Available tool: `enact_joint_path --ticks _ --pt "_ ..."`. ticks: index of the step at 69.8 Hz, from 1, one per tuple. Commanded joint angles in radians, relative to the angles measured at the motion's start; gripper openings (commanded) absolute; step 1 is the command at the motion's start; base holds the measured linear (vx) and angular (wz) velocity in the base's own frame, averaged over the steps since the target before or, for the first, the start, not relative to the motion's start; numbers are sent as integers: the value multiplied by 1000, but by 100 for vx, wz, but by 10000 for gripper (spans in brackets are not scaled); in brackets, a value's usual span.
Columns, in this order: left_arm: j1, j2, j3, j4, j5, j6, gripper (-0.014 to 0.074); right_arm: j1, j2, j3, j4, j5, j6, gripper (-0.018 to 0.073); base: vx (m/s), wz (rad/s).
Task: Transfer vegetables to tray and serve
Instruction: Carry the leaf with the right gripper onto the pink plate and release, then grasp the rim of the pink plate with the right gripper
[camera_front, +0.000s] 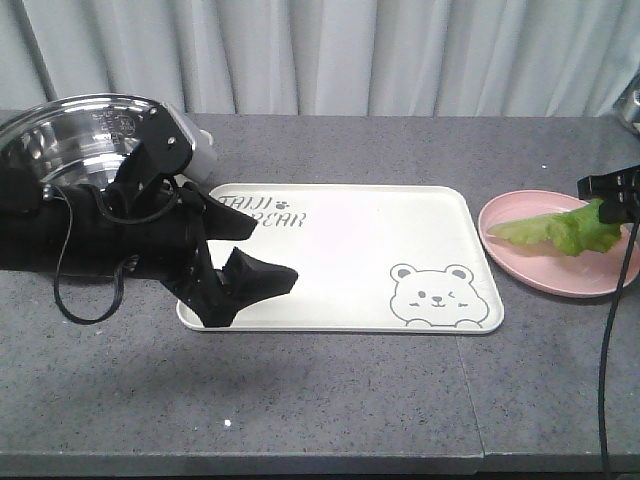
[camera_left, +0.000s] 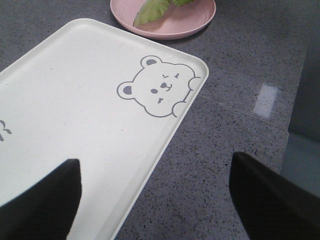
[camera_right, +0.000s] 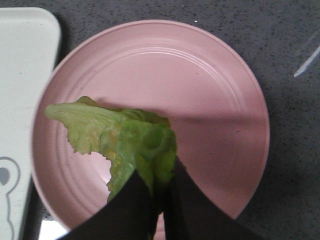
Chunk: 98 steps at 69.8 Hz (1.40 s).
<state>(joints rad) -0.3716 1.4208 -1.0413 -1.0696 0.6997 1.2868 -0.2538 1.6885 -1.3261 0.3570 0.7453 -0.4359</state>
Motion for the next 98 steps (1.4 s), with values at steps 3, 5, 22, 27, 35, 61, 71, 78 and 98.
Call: enact_joint_path --ticks 3,5,22,27,35,61,71,78,98 --pt "-4 -29 -21 -45 -4 -11 589 -5 2 -34 30 -61 -40 1 0 0" --pt "-4 -29 -21 -45 -4 -11 589 -5 14 -34 33 -69 -40 4 0 0" --pt "-4 -29 -21 -45 -1 -11 589 -5 33 -34 43 -80 -51 167 0 0" --pt "-4 -29 -21 -45 -1 -11 589 -5 28 -34 43 -80 -59 249 0 0" --pt "-4 -29 -21 -45 -1 -11 589 -6 10 -34 42 -71 -59 377 0 0" --pt "-4 -29 -21 -45 -1 -11 589 -8 -121 -34 -95 -27 39 433 0 0" --pt "-4 -29 -21 -45 3 -11 589 -26 -116 -34 -120 -28 87 433 0 0" --pt "-4 -29 -21 -45 17 -11 589 -71 -90 -34 -108 -28 97 433 0 0" --pt "-4 -29 -21 -45 77 -11 589 -180 52 -59 24 -36 21 433 0 0"
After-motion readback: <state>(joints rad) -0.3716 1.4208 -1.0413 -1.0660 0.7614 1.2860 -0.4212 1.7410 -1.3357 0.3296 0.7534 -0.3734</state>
